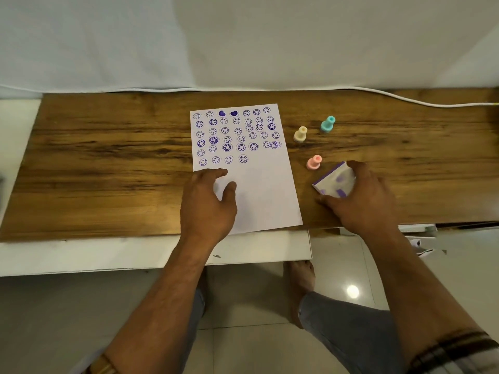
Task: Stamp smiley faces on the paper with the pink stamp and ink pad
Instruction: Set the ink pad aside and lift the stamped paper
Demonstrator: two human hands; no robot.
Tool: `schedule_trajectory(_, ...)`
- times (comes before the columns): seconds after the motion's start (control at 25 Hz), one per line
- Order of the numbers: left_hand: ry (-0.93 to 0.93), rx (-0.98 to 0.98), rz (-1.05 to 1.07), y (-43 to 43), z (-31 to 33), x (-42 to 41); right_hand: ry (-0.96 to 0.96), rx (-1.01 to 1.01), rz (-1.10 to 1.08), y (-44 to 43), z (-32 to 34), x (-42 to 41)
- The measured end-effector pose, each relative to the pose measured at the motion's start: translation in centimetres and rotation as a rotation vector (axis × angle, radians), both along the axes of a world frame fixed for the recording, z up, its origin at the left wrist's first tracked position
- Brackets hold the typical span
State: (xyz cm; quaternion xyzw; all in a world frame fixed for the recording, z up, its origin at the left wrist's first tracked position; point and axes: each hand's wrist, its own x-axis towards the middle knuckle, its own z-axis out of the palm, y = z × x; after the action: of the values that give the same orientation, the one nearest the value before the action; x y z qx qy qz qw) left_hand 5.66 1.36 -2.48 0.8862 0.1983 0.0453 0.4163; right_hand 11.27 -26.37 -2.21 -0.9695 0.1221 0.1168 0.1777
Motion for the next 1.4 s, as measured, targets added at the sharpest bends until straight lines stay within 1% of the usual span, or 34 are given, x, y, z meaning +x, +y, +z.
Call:
schedule_trajectory(0.04,0.016,0.065,-0.017,0.1,0.0,-0.1,0.003,-0.024,0.001,0.1,0.1,0.0)
schedule_trajectory(0.08,0.039,0.114,-0.021,0.2,0.0,-0.2,-0.033,-0.046,0.001,0.5,0.3,-0.2)
schedule_trajectory(0.12,0.069,0.147,-0.013,0.2,0.0,-0.3,-0.124,-0.035,0.004,1.3,0.5,-0.5)
schedule_trajectory(0.2,0.150,0.192,0.017,0.2,0.0,-0.3,-0.357,0.109,0.087,4.1,0.7,-1.5)
schedule_trajectory(0.24,0.200,0.210,0.019,0.2,0.0,-0.3,-0.380,0.164,0.180,5.7,0.6,-2.2)
schedule_trajectory(0.32,0.276,0.231,-0.012,-0.1,-0.1,-0.4,-0.242,0.151,0.368,8.3,-0.3,-3.4)
schedule_trajectory(0.36,0.281,0.228,-0.032,-0.4,-0.2,-0.6,-0.172,0.110,0.418,9.0,-0.9,-3.7)
schedule_trajectory(0.4,0.267,0.209,-0.048,-0.6,-0.3,-0.7,-0.143,0.067,0.442,9.3,-1.4,-3.9)
schedule_trajectory(0.44,0.239,0.160,-0.047,-0.8,-0.2,-0.6,-0.140,0.044,0.448,9.3,-1.6,-4.0)
schedule_trajectory(0.48,0.203,0.070,-0.016,-0.9,0.0,-0.4,-0.140,0.038,0.445,9.2,-1.7,-3.9)
schedule_trajectory(0.56,0.131,-0.218,0.118,-0.8,0.7,0.3,-0.130,0.059,0.438,9.1,-1.7,-3.8)
schedule_trajectory(0.64,0.055,-0.580,0.296,0.3,0.7,1.0,-0.117,0.079,0.433,9.1,-1.8,-3.8)
schedule_trajectory(0.68,0.051,-0.739,0.364,1.0,0.5,1.2,-0.117,0.081,0.431,9.0,-1.8,-3.8)
schedule_trajectory(0.72,0.077,-0.797,0.397,1.6,0.2,1.2,-0.122,0.086,0.429,8.9,-1.8,-3.8)
schedule_trajectory(0.76,0.121,-0.739,0.397,2.1,0.0,1.1,-0.123,0.096,0.423,8.9,-1.8,-3.8)
schedule_trajectory(0.84,0.173,-0.452,0.338,2.8,-0.6,0.8,-0.122,0.142,0.393,8.8,-1.7,-3.7)
schedule_trajectory(0.88,0.173,-0.323,0.317,3.0,-0.6,0.7,-0.128,0.176,0.365,8.8,-1.6,-3.6)
schedule_trajectory(0.92,0.157,-0.263,0.310,3.1,-0.7,0.6,-0.138,0.208,0.329,9.0,-1.5,-3.5)
schedule_trajectory(0.96,0.126,-0.284,0.322,3.3,-0.7,0.7,-0.155,0.237,0.285,9.1,-1.4,-3.4)
schedule_trajectory(1.08,0.026,-0.502,0.374,4.2,-0.7,1.1,-0.207,0.360,0.105,9.0,-1.0,-2.5)
schedule_trajectory(1.24,0.035,-0.698,0.365,4.7,-0.7,1.2,-0.179,0.646,-0.108,8.1,-0.6,-1.3)
schedule_trajectory(1.28,0.034,-0.722,0.363,4.7,-0.8,1.2,-0.163,0.701,-0.134,7.9,-0.5,-1.1)
schedule_trajectory(1.4,0.023,-0.727,0.368,4.4,-1.1,1.3,-0.157,0.767,-0.169,7.7,-0.6,-0.8)
